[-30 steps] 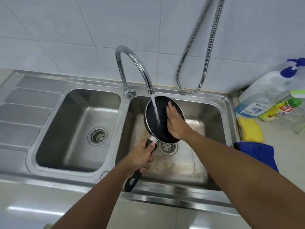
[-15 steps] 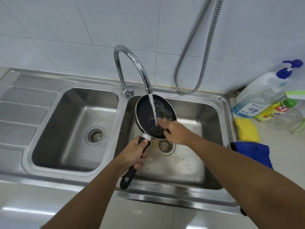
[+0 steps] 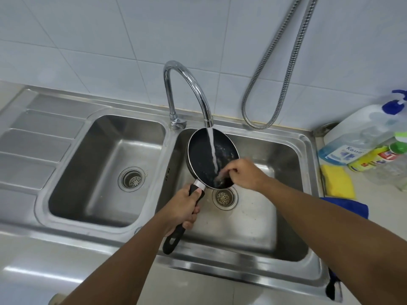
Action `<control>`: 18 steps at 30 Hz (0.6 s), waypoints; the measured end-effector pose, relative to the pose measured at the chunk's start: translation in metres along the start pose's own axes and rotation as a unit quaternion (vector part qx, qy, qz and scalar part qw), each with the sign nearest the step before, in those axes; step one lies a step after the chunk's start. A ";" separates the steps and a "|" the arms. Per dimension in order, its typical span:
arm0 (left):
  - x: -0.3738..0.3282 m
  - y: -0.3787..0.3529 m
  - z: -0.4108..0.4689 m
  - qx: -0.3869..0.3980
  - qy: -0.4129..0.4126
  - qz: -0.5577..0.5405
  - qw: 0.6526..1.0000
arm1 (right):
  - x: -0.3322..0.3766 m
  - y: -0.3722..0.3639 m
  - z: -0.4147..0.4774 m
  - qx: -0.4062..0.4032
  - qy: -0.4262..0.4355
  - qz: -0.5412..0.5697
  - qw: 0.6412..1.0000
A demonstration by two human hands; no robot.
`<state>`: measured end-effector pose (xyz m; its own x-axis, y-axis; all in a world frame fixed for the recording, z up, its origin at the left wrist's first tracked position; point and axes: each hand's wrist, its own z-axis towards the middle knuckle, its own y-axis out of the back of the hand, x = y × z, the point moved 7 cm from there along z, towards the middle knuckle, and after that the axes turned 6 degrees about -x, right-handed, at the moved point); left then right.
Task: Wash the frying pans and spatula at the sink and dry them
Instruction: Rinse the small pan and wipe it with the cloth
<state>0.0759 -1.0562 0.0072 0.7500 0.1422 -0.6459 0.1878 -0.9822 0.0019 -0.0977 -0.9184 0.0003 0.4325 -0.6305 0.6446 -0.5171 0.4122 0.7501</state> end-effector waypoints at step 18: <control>0.007 -0.001 0.010 0.029 -0.016 0.018 0.999 | 0.119 0.020 0.146 0.031 0.267 -0.400 0.876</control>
<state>0.0744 -1.0557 -0.0046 0.7341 0.1044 -0.6710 0.1236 -0.9921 -0.0192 -0.1645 -1.0807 0.0704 0.9503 -0.2965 -0.0946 0.0781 -0.0672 0.9947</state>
